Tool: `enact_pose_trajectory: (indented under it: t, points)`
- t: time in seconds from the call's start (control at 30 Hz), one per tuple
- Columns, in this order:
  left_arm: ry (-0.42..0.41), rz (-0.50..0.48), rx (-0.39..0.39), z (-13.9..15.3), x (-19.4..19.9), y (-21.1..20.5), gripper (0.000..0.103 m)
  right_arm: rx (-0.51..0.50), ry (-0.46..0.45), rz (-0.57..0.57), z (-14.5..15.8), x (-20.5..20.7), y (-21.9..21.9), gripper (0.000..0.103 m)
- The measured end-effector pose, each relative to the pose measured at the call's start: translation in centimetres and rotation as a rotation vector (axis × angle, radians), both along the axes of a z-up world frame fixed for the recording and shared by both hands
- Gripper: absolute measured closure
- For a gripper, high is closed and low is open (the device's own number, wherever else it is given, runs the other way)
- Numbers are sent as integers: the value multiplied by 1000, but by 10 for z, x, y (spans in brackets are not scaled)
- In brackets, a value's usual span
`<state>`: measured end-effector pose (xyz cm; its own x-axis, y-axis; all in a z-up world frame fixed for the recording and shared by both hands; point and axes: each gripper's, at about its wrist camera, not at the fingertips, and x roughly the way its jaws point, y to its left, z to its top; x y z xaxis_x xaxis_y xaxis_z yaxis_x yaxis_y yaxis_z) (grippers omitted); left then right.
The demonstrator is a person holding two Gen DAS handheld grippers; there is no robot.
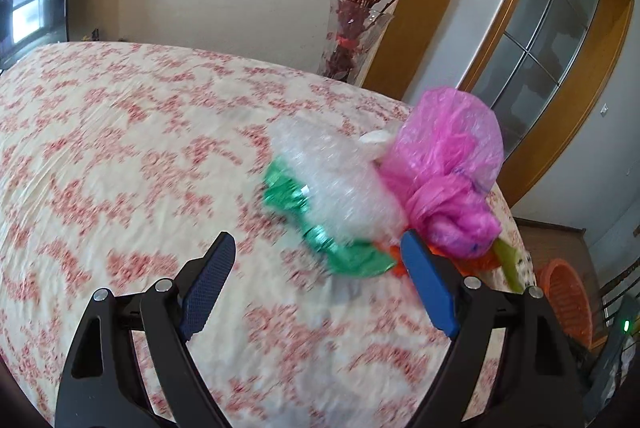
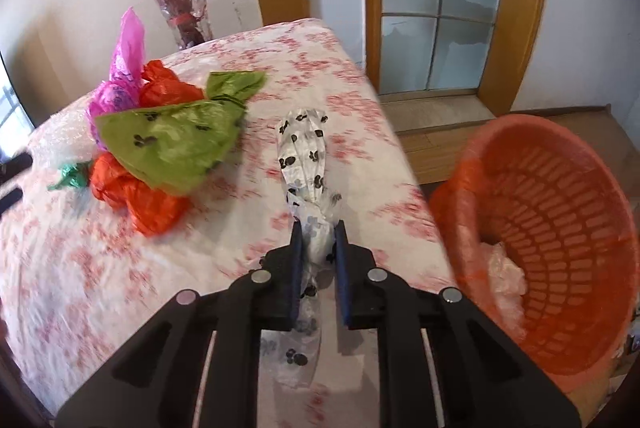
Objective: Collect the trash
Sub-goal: 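Grasp the black-and-white patterned bag with the right tool while the left tool grasps the pink bag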
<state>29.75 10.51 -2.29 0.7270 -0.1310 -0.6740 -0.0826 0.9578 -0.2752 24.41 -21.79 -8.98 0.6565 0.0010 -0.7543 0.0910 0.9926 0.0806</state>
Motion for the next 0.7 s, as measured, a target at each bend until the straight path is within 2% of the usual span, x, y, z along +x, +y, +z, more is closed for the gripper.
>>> enact_pose_trajectory:
  t: [0.23, 0.33, 0.57, 0.7]
  points:
    - [-37, -77, 31, 20, 16, -47, 20, 13, -8, 6, -1, -12, -11, 88]
    - [-37, -121, 69, 24, 27, -76, 19, 21, -16, 11, 2, -15, -15, 88]
    - [32, -127, 202, 2, 57, -114, 19, 32, -18, 2, 4, -19, -27, 88]
    - [71, -110, 196, -11, 63, -110, 28, 35, -14, -1, 3, -20, -31, 88]
